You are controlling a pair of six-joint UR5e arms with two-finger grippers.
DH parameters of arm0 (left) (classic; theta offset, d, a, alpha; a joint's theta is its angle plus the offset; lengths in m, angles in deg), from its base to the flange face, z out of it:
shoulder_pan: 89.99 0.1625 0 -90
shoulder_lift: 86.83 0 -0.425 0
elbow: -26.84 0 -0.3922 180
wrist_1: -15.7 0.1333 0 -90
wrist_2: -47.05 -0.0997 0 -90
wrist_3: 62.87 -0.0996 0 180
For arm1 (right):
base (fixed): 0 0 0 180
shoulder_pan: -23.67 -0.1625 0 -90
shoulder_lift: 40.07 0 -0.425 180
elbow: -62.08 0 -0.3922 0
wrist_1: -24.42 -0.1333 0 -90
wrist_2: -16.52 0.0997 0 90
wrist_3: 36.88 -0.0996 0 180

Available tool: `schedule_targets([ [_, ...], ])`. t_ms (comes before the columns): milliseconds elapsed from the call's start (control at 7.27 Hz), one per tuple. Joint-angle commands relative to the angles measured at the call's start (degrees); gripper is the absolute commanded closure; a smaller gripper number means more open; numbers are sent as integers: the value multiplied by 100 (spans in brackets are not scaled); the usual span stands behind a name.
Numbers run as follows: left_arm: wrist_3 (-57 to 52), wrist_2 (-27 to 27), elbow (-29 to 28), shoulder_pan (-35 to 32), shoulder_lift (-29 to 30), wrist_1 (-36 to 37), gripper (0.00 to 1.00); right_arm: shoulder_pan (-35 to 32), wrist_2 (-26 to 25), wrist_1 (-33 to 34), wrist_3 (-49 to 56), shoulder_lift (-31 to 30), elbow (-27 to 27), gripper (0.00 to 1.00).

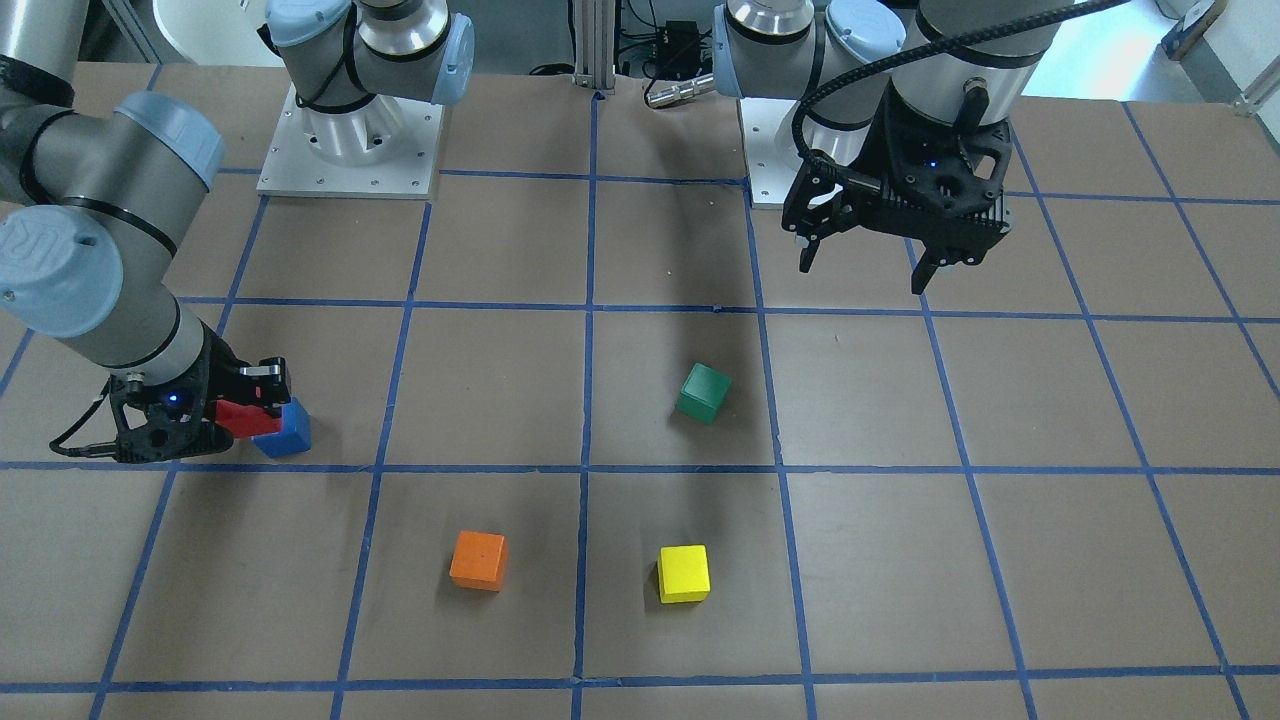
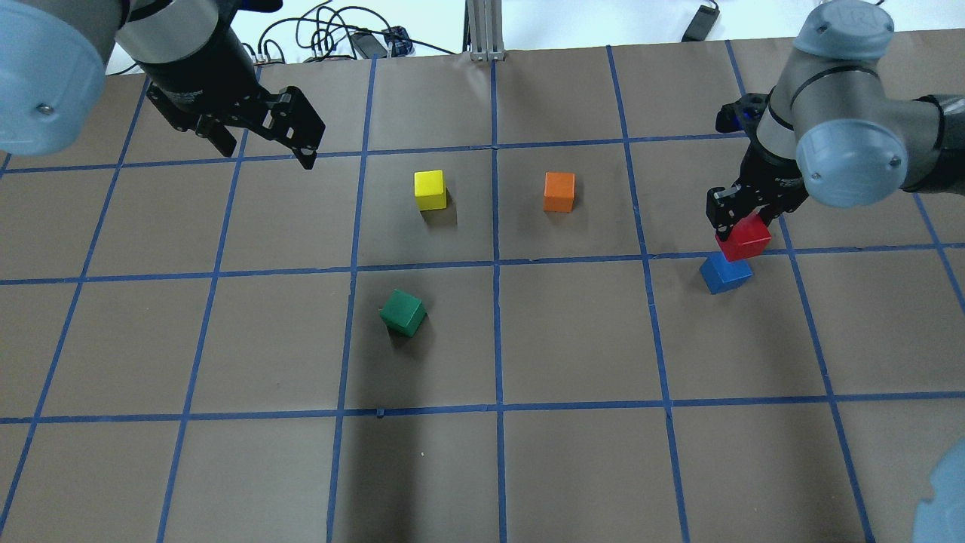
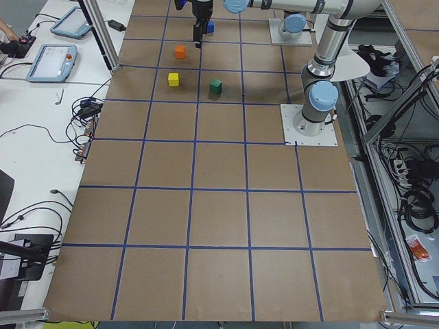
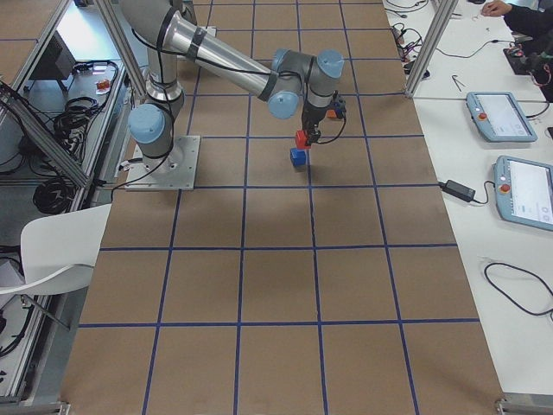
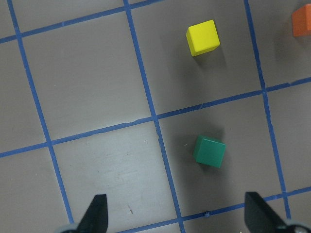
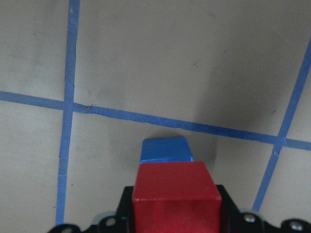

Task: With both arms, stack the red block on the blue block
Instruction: 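Lower the red cube onto the blue cube and open the right gripper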

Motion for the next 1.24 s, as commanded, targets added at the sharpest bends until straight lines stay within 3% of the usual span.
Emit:
schedule_targets([
  [0,0,0,-3,0,-9,0,0,24,3,481,201,-22,-270,100],
  [826,0,0,-3,0,0,0,0,33,3,491,245,-22,-438,100],
  [963,0,0,-3,0,-9,0,0,33,-14,491,245,-22,-438,93],
  [1101,0,0,-3,0,-9,0,0,33,-15,491,236,-22,-438,71],
])
